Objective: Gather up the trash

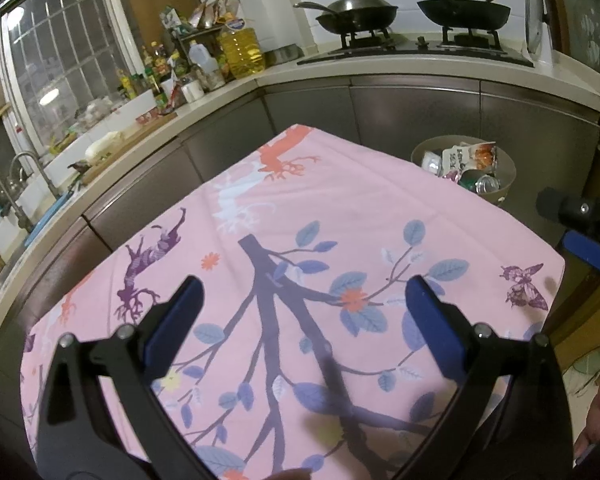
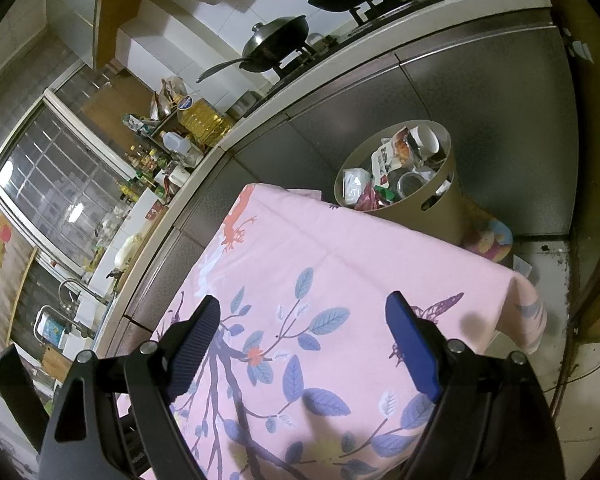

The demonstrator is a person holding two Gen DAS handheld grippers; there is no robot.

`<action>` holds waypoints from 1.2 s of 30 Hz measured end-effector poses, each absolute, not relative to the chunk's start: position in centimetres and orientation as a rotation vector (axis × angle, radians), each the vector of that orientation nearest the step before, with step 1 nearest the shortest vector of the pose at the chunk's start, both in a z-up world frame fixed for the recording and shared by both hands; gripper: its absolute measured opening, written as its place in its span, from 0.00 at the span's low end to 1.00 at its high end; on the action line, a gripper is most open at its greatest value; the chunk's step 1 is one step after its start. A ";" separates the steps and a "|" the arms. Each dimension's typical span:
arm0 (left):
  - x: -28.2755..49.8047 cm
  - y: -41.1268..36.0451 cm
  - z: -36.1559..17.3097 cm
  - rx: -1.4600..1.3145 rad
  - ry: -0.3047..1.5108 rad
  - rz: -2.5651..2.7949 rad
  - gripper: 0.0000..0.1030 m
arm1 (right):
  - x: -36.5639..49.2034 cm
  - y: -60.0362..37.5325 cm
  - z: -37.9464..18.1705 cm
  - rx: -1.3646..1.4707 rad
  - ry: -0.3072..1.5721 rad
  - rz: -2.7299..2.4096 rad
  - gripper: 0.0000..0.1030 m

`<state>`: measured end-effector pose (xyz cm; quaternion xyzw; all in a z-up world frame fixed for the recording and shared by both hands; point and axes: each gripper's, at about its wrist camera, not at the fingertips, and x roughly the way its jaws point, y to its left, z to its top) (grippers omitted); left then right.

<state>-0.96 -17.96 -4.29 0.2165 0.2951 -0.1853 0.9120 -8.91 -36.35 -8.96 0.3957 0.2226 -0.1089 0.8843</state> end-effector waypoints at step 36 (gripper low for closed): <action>-0.1 -17.1 -3.8 0.343 0.678 -0.448 0.94 | -9.0 -38.0 -8.5 0.792 0.472 -0.225 0.79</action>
